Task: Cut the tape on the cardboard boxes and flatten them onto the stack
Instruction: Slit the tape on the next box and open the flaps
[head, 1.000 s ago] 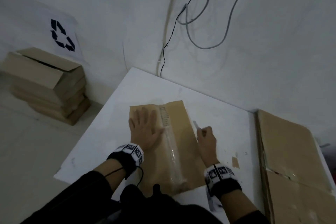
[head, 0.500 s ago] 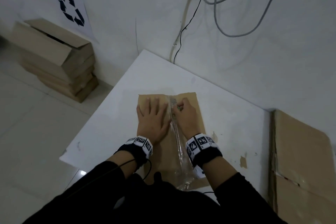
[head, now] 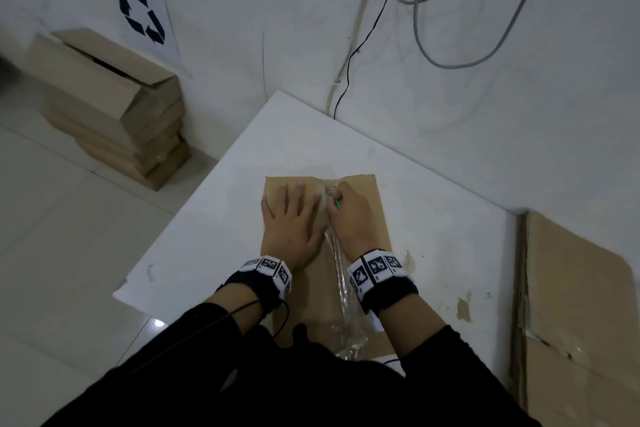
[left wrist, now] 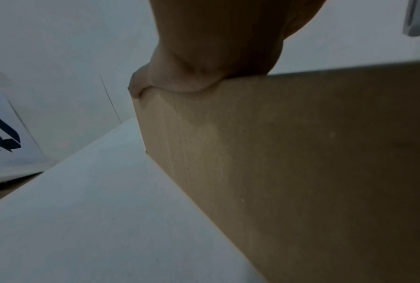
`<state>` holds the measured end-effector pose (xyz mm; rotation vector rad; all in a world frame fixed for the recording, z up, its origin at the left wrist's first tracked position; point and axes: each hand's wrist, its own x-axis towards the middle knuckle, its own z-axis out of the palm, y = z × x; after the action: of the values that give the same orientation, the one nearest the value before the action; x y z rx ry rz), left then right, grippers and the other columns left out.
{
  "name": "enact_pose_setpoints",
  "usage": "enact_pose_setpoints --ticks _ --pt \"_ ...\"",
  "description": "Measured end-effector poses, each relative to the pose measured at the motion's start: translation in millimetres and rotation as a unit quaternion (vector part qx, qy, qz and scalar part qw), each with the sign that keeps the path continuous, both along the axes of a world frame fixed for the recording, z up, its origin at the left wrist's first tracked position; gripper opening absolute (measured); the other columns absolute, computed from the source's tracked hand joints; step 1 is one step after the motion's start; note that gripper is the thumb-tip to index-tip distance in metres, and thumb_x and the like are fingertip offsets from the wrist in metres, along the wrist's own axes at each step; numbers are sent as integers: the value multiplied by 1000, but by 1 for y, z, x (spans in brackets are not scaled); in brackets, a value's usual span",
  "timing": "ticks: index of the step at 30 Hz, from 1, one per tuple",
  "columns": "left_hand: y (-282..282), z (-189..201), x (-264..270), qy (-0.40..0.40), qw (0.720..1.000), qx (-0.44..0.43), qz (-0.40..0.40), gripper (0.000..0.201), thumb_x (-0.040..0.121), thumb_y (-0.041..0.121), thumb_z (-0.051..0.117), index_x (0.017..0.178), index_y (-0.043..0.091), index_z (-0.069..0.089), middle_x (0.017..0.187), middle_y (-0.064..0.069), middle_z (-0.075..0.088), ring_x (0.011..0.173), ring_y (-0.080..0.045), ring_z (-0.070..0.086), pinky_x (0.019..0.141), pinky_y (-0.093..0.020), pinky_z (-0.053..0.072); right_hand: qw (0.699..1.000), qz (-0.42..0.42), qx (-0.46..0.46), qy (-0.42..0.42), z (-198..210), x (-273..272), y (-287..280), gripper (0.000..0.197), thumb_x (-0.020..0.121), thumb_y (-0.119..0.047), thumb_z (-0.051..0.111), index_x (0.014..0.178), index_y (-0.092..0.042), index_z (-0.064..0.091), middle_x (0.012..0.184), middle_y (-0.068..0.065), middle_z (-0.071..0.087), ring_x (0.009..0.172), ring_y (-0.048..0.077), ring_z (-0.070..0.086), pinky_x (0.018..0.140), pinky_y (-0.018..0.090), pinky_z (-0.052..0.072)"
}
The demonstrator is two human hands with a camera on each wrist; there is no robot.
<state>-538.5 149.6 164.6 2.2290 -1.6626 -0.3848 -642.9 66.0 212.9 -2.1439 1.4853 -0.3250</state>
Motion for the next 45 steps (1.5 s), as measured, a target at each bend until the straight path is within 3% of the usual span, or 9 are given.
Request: enact_pose_setpoints --ticks 6,13,20,23,26,34,38,42,45 --pt "0 0 0 -18 1000 24 -5 65 92 57 13 153 33 13 162 -5 -1 147 -34 -7 112 -63 -2 996 48 8 73 0 -16 29 16 95 -28 47 81 -27 38 81 3 61 70 25 58 64 41 51" --pt "0 2 -2 -21 999 24 -11 67 91 56 10 153 32 9 162 -6 0 147 -36 -4 111 -65 1 994 50 4 99 5 -36 55 32 99 -34 41 68 -29 36 70 -4 54 59 17 54 51 28 35" --pt "0 5 -3 -5 1000 22 -5 62 93 51 28 152 32 19 161 -6 6 146 -36 -1 112 -65 1 984 86 -11 157 3 -71 112 22 97 -23 39 76 -22 34 66 1 53 58 24 54 51 41 47" --pt "0 7 -3 7 1000 24 -1 59 97 46 36 152 32 20 161 -6 4 147 -35 -3 113 -63 -3 984 54 3 171 2 -81 138 23 95 -15 47 75 -17 34 60 -1 42 57 27 51 46 35 34" --pt "0 9 -3 7 1000 28 -4 59 98 46 36 152 32 19 162 -6 3 147 -35 -4 112 -63 -5 989 22 37 140 7 -94 165 24 95 -13 48 76 -15 35 58 -6 30 58 20 41 47 24 18" --pt "1 11 -3 1 999 36 -14 59 97 46 32 152 31 15 162 -8 1 147 -36 -6 112 -64 -4 990 -63 76 100 13 -120 220 25 97 -15 48 75 -14 35 60 -4 32 55 9 32 48 24 19" --pt "2 14 -3 -6 998 52 -20 60 98 45 30 153 32 10 162 -8 -3 147 -35 -8 113 -64 -4 989 -115 80 50 16 -131 243 22 96 -12 48 76 -12 38 58 0 36 53 12 27 50 29 19" --pt "0 16 1 -12 998 47 -31 62 97 47 34 153 26 15 161 -12 5 146 -39 2 112 -65 -1 986 -149 71 12 19 -145 260 24 94 -16 54 74 -14 41 59 3 48 52 17 40 50 28 28" --pt "8 22 2 19 998 5 -59 64 96 39 44 152 16 21 158 -19 13 144 -43 8 113 -60 -3 979 -201 22 -30 23 -161 268 21 95 -20 59 80 -14 45 68 -4 59 58 18 58 51 33 46"
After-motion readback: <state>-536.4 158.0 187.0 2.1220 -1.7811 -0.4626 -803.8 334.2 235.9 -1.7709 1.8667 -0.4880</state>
